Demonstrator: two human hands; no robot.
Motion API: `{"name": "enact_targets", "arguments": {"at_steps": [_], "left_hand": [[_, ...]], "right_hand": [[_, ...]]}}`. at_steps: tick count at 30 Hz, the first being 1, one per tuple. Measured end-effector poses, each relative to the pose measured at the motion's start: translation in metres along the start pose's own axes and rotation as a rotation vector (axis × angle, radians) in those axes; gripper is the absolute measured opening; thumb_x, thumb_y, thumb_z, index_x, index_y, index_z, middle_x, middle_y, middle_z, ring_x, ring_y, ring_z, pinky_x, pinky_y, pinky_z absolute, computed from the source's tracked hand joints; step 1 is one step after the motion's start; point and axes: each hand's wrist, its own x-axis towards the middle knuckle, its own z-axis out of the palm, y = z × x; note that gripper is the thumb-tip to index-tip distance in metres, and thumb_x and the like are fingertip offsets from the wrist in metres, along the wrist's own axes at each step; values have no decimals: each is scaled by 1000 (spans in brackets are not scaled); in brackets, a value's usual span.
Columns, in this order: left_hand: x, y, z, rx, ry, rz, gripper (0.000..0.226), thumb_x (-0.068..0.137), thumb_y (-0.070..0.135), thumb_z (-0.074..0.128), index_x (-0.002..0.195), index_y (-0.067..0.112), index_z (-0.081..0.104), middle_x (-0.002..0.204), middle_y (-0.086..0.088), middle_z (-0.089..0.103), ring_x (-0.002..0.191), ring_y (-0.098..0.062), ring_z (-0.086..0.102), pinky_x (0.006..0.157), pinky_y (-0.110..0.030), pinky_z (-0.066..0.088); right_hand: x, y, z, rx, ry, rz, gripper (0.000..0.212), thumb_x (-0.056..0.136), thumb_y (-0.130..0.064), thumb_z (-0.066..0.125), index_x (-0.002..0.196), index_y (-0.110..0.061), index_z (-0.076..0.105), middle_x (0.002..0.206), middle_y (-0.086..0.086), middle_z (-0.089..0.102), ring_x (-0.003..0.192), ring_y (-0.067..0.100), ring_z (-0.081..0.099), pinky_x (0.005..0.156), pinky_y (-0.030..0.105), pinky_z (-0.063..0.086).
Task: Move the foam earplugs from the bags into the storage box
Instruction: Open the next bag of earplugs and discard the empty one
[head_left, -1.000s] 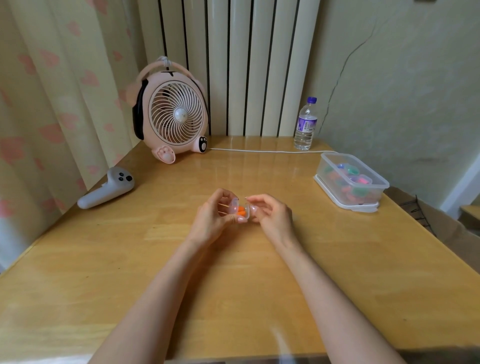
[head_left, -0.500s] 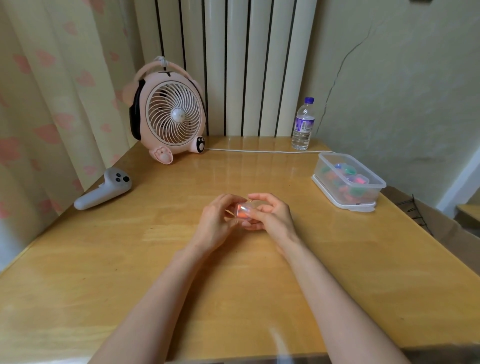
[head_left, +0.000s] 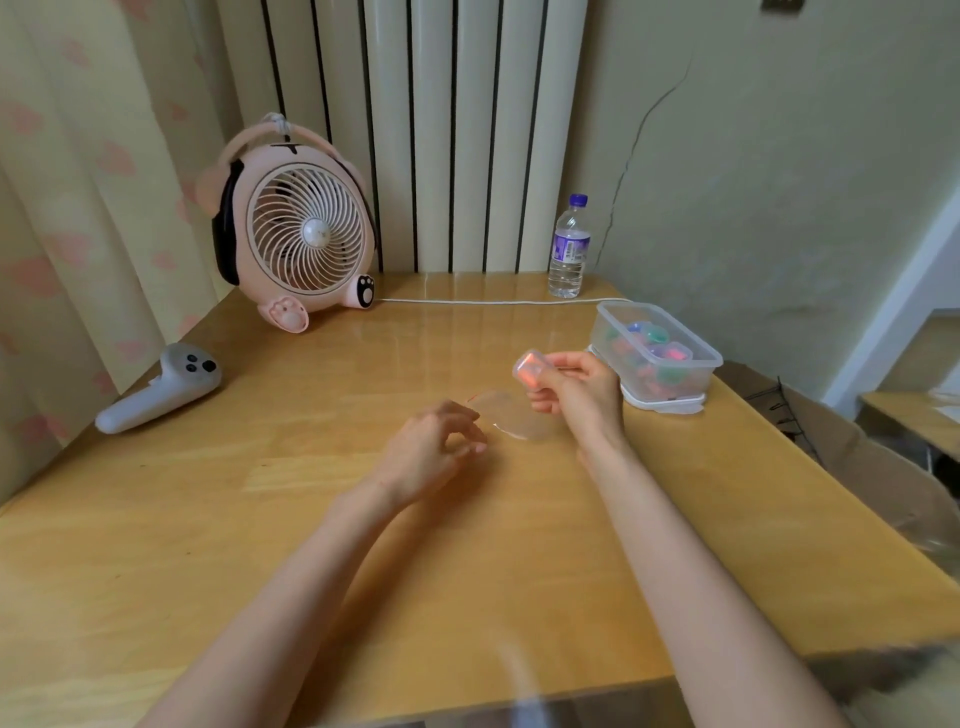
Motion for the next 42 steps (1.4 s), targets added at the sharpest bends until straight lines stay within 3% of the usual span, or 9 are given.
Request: {"name": "enact_targets", "arguments": {"at_steps": [5, 9, 13, 17, 22, 25, 29, 33, 42], "left_hand": [[8, 10, 14, 218, -208, 120, 32, 91, 31, 56, 122, 24, 61, 154, 7, 21, 142, -13, 19, 113, -32, 21], [20, 15, 25, 383, -218, 137, 42, 94, 37, 49, 135, 27, 48, 157, 7, 10, 145, -12, 3, 116, -30, 8], [28, 18, 31, 369, -190, 135, 48, 93, 36, 50, 139, 25, 42, 149, 8, 34, 141, -11, 19, 115, -27, 8], [31, 25, 30, 32, 5, 185, 34, 85, 15, 63, 118, 16, 62, 127, -2, 58, 123, -15, 48, 104, -19, 30], [31, 66, 21, -617, 106, 26, 22, 82, -3, 65, 98, 12, 63, 102, 0, 67, 81, -6, 63, 78, -20, 53], [28, 84, 22, -867, 65, 12, 28, 84, -9, 59, 100, 13, 61, 93, 10, 67, 73, -5, 58, 72, -20, 53], [20, 96, 32, -920, 24, 51, 35, 82, -14, 57, 98, 17, 61, 83, 14, 65, 76, -12, 50, 68, -17, 48], [12, 111, 42, -912, 2, 15, 29, 85, -11, 55, 93, 16, 64, 85, -3, 64, 76, -15, 53, 66, -15, 47], [-15, 170, 73, -782, -217, 121, 21, 91, -2, 51, 101, 14, 61, 100, -4, 68, 77, -7, 64, 62, -15, 48]], "right_hand": [[51, -6, -57, -233, 318, -58, 19, 75, -28, 75, 79, -24, 57, 88, 2, 68, 82, 25, 67, 80, 42, 55], [82, -12, -94, -369, 516, -118, 24, 79, -22, 69, 100, -13, 60, 97, 6, 66, 96, 26, 60, 86, 34, 45], [104, -11, -113, -617, 394, -79, 32, 78, -15, 69, 110, -9, 64, 113, 14, 64, 107, 33, 57, 90, 37, 44], [96, -13, -113, -667, 303, -164, 33, 80, -8, 63, 112, -13, 65, 117, 10, 62, 108, 28, 57, 93, 36, 46], [33, -36, -93, -344, -218, -180, 25, 87, -16, 65, 111, -13, 65, 103, 3, 67, 84, 2, 60, 69, 7, 46], [1, -38, -90, -308, -432, -124, 28, 87, -25, 62, 114, -17, 61, 100, -5, 68, 87, -2, 63, 72, 8, 46], [-17, -35, -102, -176, -364, -73, 7, 86, -6, 64, 89, -11, 59, 71, -5, 63, 56, -2, 57, 55, 13, 46], [-30, -33, -126, -118, -227, -52, 18, 81, 7, 63, 73, -8, 56, 61, 2, 60, 48, 5, 55, 49, 16, 46], [-94, -25, -231, -129, -75, 41, 15, 80, 4, 65, 94, 4, 60, 69, 10, 59, 48, 10, 48, 41, 17, 35]]}}
